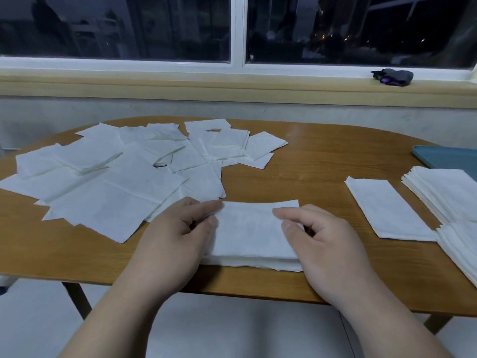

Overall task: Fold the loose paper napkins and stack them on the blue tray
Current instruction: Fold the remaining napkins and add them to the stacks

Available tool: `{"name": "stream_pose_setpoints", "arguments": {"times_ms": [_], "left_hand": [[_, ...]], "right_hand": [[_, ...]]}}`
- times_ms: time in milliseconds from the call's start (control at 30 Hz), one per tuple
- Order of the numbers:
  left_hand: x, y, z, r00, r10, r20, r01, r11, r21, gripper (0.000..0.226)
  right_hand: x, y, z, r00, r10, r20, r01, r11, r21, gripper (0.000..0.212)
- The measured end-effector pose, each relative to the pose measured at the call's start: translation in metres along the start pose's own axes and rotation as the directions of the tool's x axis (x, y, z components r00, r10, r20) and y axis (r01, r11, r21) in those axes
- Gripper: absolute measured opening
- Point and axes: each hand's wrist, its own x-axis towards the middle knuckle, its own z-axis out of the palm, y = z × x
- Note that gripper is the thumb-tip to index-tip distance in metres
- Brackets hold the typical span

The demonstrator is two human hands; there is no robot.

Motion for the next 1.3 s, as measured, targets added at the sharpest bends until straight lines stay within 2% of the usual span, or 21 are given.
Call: {"name": "stream_pose_setpoints", "arguments": {"times_ms": [200, 333, 433, 533, 633, 800, 933, 1067, 1167, 1300], "left_hand": [[0.002, -0.003, 0.002, 0.997, -0.016, 0.076, 0.007, 0.993, 0.119, 0.030], [0.001, -0.004, 0.004, 0.994, 0.019, 0.104, -0.044, 0.967, 0.250, 0.026], [0.001, -0.003, 0.005, 0.993, 0.040, 0.107, -0.076, 0.931, 0.356, 0.020], [0.001, -0.001, 0.005, 0.994, 0.043, 0.096, -0.080, 0.901, 0.426, 0.025], [-0.001, -0.001, 0.005, 0.996, 0.058, 0.070, -0.082, 0.905, 0.417, 0.034], [-0.001, -0.005, 0.004, 0.994, 0.109, 0.025, -0.110, 0.926, 0.361, 0.032], [-0.002, -0.008, 0.004, 0.969, 0.222, 0.109, -0.245, 0.918, 0.310, 0.022], [-0.002, -0.011, 0.005, 0.934, 0.267, 0.236, -0.333, 0.888, 0.315, 0.016], [-0.002, -0.012, 0.005, 0.939, 0.247, 0.240, -0.317, 0.892, 0.323, 0.015], [-0.002, -0.012, 0.004, 0.942, 0.237, 0.235, -0.307, 0.892, 0.331, 0.015]], "right_hand": [[-0.002, 0.001, 0.002, 0.998, -0.027, 0.050, 0.040, 0.962, -0.269, 0.032], [-0.001, 0.000, 0.004, 0.998, -0.022, 0.052, 0.041, 0.912, -0.407, 0.039], [-0.002, -0.002, 0.006, 0.998, -0.004, 0.069, 0.037, 0.870, -0.491, 0.042], [-0.002, -0.002, 0.008, 0.998, 0.014, 0.061, 0.022, 0.842, -0.538, 0.043], [-0.002, 0.000, 0.009, 0.998, 0.009, 0.057, 0.024, 0.832, -0.554, 0.043], [-0.001, 0.002, 0.007, 0.999, -0.033, 0.036, 0.046, 0.891, -0.451, 0.038], [-0.002, 0.002, 0.005, 0.999, -0.040, 0.025, 0.047, 0.907, -0.418, 0.034], [-0.002, 0.003, 0.008, 1.000, -0.010, -0.016, 0.000, 0.846, -0.533, 0.034], [-0.003, 0.003, 0.008, 0.997, -0.010, -0.076, -0.038, 0.797, -0.603, 0.034], [-0.004, 0.000, 0.008, 0.996, 0.040, -0.077, -0.081, 0.744, -0.663, 0.033]]}}
